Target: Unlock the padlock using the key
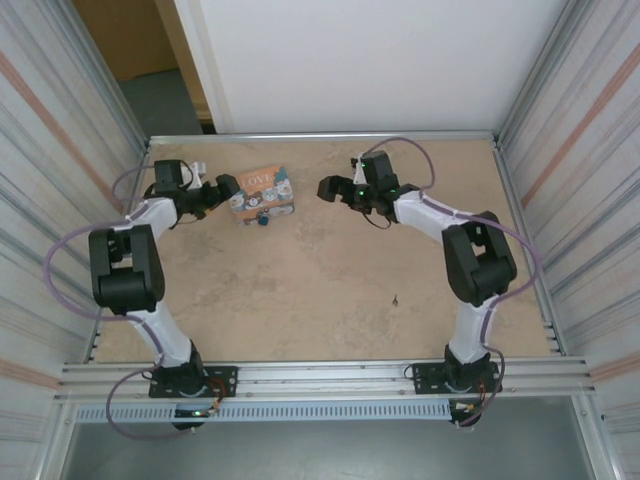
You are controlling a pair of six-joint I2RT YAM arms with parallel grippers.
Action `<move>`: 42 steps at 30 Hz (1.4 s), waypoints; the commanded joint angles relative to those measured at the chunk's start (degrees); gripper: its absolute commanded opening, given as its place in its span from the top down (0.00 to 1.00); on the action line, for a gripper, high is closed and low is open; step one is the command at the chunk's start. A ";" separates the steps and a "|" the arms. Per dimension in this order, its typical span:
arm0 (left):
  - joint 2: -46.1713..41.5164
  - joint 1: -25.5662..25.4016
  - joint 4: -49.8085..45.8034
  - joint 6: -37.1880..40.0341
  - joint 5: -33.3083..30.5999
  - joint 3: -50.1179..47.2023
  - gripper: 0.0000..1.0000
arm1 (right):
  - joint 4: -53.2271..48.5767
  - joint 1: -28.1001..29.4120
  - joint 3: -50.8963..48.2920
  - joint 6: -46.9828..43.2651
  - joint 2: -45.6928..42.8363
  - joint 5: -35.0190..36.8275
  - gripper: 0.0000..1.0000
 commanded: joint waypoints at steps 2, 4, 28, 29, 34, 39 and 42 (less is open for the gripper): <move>4.45 -0.23 -1.48 -0.73 4.33 4.49 0.01 | 3.12 1.64 6.36 3.16 6.62 -0.30 0.02; 6.24 -0.75 -1.55 -0.06 4.45 5.86 0.01 | 3.71 2.18 8.80 3.71 9.08 0.18 0.03; 12.06 -10.17 -6.75 3.86 2.78 14.07 0.01 | 2.18 4.04 23.14 3.64 21.62 -7.62 0.21; 11.97 -10.79 -6.76 3.83 2.60 13.92 0.01 | 2.71 4.07 21.95 3.51 20.90 -7.65 0.21; 10.73 -13.73 -7.10 3.73 1.92 12.90 0.01 | 4.28 3.95 15.16 2.58 16.20 -7.53 0.23; 7.76 -17.31 -7.06 2.75 0.78 10.22 0.01 | 5.95 3.80 6.50 1.67 9.94 -6.87 0.23; 5.55 -20.00 -6.28 1.57 -0.30 7.70 0.01 | 6.40 3.69 1.58 0.73 5.96 -6.33 0.23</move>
